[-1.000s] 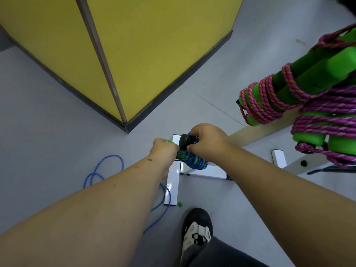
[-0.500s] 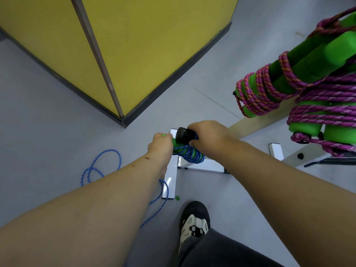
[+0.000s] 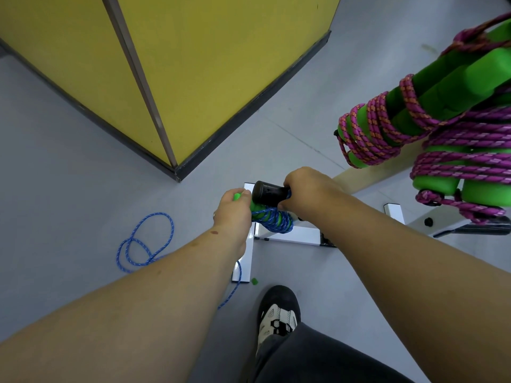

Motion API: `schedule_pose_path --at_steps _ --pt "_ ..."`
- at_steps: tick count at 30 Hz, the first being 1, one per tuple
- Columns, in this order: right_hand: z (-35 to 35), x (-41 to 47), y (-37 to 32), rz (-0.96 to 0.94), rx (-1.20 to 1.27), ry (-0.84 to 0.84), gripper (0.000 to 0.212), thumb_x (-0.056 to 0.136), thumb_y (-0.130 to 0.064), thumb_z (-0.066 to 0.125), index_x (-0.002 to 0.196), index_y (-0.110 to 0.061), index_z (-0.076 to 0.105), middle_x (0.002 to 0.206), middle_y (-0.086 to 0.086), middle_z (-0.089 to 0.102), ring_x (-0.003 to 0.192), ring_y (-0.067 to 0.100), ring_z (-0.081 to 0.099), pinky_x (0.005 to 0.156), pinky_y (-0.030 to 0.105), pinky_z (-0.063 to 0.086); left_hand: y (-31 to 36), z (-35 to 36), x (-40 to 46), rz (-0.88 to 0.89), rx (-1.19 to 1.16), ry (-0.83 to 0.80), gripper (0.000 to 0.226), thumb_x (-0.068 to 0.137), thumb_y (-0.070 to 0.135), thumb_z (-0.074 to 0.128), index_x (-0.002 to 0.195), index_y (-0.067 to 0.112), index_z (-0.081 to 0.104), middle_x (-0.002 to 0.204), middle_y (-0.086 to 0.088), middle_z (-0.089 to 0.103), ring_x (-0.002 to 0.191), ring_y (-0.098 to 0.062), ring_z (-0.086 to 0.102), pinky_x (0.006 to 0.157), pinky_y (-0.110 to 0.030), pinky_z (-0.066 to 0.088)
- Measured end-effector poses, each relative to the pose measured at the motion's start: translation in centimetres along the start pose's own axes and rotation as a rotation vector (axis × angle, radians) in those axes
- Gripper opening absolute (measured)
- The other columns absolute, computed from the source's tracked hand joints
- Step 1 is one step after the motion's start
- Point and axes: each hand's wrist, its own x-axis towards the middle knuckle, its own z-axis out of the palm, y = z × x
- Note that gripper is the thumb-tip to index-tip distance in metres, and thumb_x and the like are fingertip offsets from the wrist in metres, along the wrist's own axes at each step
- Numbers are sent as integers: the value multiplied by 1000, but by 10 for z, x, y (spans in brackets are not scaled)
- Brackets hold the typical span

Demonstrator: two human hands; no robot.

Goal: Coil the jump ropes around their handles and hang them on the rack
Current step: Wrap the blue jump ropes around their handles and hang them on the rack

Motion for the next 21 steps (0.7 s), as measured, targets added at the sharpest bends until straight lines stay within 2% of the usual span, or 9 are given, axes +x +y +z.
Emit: schedule_pose_path --at_steps 4,8,11,13,15,18,20,21 --pt "1 1 3 13 29 1 33 77 -36 79 104 -19 68 89 5 64 79 26 66 69 35 57 -2 -1 7 -8 -6 -14 13 100 34 54 110 31 62 123 -12 61 99 -28 62 97 -44 55" --pt "2 2 0 20 28 7 31 75 -32 80 101 -20 67 86 4 64 80 26 65 70 35 57 -2 4 6 -17 99 46 27 86 48 50 107 32 59 130 -13 55 105 -30 63 99 -49 54" --pt "5 1 -1 34 23 8 27 75 -23 77 99 -21 66 83 2 62 78 25 63 65 32 52 -7 9 -5 26 167 86 31 97 43 48 119 24 58 133 -13 47 99 -30 59 100 -46 52" --pt "6 -1 -1 45 -10 2 25 76 -16 76 97 -20 64 80 2 59 76 25 61 60 30 45 -13 15 -16 80 226 81 28 100 38 50 118 18 60 132 -11 44 86 -23 59 92 -38 52" --pt "5 -4 -1 55 -48 -4 19 78 -10 73 89 -17 58 77 2 53 75 25 58 59 30 41 -16 24 -30 132 263 97 17 97 32 56 105 18 62 128 -8 43 74 -16 56 83 -32 50" --pt "3 -12 -1 61 -101 -8 27 81 -3 64 70 -17 43 74 2 44 73 25 52 58 30 38 -15 38 -49 247 254 139 7 88 19 65 93 18 68 125 -4 44 62 -4 57 60 -18 45" --pt "1 -16 -1 69 -123 -12 25 82 -4 62 70 -16 43 77 3 43 74 25 51 59 30 38 -18 43 -57 321 230 156 15 84 7 64 93 16 72 126 -3 46 62 10 58 52 -5 39" --pt "0 -18 -1 74 -131 -20 20 82 -4 63 75 -14 48 78 3 42 76 26 51 62 31 39 -20 44 -60 340 211 157 18 82 3 63 93 15 72 127 -2 46 65 18 55 54 -1 38"
